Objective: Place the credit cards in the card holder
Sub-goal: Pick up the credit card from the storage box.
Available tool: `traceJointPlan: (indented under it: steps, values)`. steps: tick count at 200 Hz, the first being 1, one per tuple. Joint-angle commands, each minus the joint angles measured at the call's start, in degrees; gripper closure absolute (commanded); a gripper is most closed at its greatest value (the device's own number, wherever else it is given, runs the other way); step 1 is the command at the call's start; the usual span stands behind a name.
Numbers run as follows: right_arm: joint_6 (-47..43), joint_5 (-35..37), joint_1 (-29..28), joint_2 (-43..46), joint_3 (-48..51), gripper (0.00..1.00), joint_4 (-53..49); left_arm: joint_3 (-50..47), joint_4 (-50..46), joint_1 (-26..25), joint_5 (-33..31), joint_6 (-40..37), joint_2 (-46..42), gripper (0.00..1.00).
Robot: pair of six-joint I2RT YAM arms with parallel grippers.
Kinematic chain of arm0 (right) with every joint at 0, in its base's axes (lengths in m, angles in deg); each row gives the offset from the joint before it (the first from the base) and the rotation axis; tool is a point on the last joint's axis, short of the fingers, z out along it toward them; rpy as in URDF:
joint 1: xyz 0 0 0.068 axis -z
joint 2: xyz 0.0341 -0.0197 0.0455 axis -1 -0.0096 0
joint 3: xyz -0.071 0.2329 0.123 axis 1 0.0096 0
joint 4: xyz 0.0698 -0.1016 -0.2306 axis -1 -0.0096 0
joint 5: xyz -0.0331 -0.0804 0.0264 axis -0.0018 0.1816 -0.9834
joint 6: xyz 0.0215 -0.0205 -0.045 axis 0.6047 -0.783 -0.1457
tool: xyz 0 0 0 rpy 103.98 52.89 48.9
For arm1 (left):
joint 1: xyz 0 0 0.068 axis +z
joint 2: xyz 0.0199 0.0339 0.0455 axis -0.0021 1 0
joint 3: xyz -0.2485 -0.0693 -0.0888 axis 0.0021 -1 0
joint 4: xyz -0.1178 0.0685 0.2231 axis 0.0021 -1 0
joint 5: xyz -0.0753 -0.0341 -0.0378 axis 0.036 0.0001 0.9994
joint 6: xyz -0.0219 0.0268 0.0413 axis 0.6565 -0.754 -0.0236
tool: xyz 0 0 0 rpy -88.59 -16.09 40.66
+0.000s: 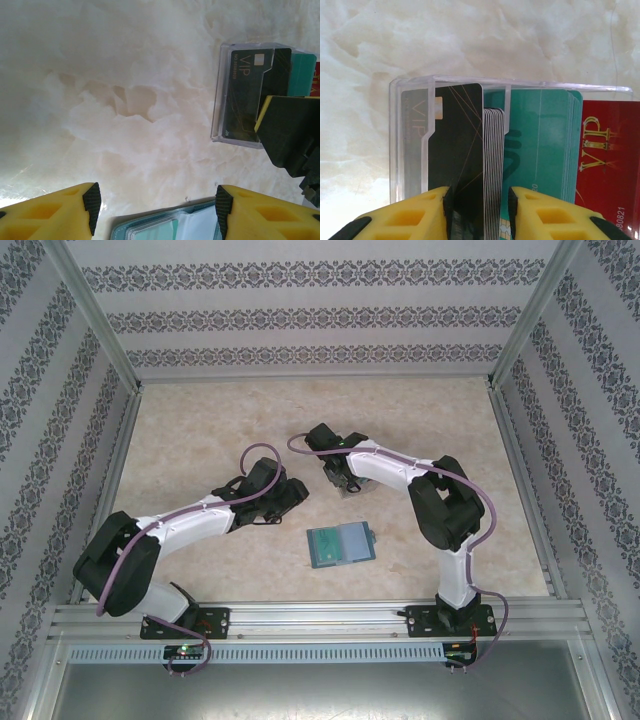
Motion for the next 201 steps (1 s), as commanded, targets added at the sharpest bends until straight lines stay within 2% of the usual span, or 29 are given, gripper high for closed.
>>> traceJointPlan:
  steps: [1,116,129,192,201]
  values:
    - [-0.7,2.5,0.8,2.8,1.4,0.65,0.0,1.6,-1.1,0.6,0.1,-0.1,0.4,0.36]
    - [-0.4,2.5,1.4,4.2,3.2,0.73,0.9,1.6,-0.8,0.7,0.4,0.0,0.6,0.36]
    - [-0.4,2.0,1.6,4.1,3.3,0.77,0.9,1.2,-0.5,0.6,0.4,0.2,0.5,0.36]
    - [-0.4,1.9,2.2,4.2,4.1,0.81,1.2,1.6,-0.5,0.6,0.9,-0.1,1.1,0.36]
    - [-0.4,1.8,2.1,4.4,4.1,0.88,1.2,1.6,-0.5,0.7,1.0,-0.1,1.2,0.36]
